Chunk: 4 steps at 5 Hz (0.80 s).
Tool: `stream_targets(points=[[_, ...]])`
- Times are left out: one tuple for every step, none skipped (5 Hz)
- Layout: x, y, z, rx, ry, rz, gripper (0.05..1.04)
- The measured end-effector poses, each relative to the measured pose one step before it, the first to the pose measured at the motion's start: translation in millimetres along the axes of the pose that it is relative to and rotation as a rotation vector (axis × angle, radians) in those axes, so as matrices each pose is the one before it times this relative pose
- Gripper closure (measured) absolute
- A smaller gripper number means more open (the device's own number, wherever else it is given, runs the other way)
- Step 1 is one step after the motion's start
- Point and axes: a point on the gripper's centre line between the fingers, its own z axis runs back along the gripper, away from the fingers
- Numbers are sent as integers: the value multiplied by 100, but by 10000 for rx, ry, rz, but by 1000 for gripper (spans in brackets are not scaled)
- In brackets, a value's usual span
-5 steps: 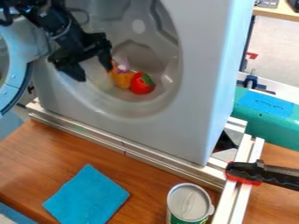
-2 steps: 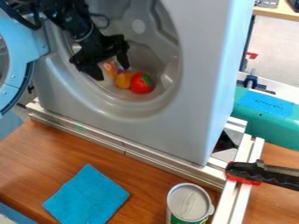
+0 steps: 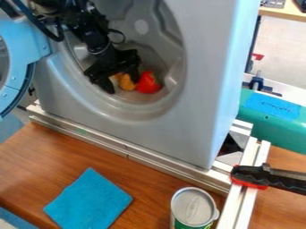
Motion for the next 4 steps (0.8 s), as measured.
stream_targets(points=[[475,-336,-538,272,-65,68,119],[-46,-63,-65,425,-78,-126,374],[-25,229,-24,350,-128,-97,533],[-599,842,901,348,-61,-205,570]])
